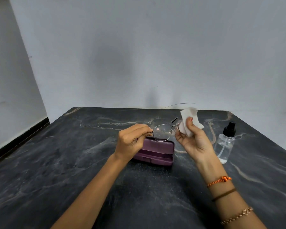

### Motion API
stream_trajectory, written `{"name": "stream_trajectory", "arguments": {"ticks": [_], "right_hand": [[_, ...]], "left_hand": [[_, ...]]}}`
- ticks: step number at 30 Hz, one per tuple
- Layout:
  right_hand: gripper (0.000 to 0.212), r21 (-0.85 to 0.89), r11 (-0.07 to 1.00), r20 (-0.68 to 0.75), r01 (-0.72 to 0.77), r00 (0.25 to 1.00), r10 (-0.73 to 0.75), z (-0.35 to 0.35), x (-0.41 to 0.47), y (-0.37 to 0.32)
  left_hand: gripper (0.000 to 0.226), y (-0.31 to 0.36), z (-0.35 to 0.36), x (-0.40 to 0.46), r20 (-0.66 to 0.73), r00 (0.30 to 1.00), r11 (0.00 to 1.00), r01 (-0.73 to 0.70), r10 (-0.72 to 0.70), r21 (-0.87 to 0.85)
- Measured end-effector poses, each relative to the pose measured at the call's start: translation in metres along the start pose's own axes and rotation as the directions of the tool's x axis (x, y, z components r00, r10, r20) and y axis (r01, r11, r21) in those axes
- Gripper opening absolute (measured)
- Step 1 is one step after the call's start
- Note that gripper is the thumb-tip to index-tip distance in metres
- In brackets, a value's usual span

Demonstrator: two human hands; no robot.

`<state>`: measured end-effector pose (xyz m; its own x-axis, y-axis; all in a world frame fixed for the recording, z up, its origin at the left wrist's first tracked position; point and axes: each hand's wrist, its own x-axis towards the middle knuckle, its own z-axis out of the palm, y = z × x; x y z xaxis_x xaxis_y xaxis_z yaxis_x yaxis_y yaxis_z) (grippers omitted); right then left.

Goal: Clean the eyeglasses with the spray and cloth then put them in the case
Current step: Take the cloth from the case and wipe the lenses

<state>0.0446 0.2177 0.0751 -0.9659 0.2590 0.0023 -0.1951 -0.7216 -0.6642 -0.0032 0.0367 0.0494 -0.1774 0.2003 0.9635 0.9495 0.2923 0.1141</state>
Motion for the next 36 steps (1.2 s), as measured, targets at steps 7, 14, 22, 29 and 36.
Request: {"name": "stream_trajectory", "arguments": {"ticks": [7, 14, 22, 29, 36], "right_hand": [[0.007, 0.082, 0.996, -0.072, -0.047, 0.996, 0.053, -0.001, 0.0, -0.002], [0.006, 0.17, 0.985, 0.029, 0.022, 0.999, -0.027, 0.005, -0.003, 0.006], [0.016, 0.006, 0.994, 0.073, 0.112, 0.991, -0.112, 0.004, -0.004, -0.002], [0.009, 0.061, 0.994, 0.059, 0.096, 0.993, -0.099, 0.003, -0.002, -0.002], [0.01, -0.24, 0.951, 0.089, 0.194, 0.98, -0.177, -0.002, 0.0, -0.008]], "left_hand": [[0.005, 0.0, -0.002, 0.003, -0.03, 1.0, 1.0, 0.008, -0.009, -0.005], [0.017, -0.001, 0.0, 0.001, -0.012, 1.0, 1.0, -0.001, 0.001, -0.004], [0.017, 0.003, 0.001, 0.003, 0.008, 1.0, 1.0, -0.01, 0.01, -0.029], [0.017, 0.003, -0.001, 0.001, 0.06, 0.998, 1.0, -0.028, 0.029, -0.008], [0.017, 0.0, -0.003, 0.002, 0.047, 0.999, 1.0, 0.002, -0.003, 0.023]]}}
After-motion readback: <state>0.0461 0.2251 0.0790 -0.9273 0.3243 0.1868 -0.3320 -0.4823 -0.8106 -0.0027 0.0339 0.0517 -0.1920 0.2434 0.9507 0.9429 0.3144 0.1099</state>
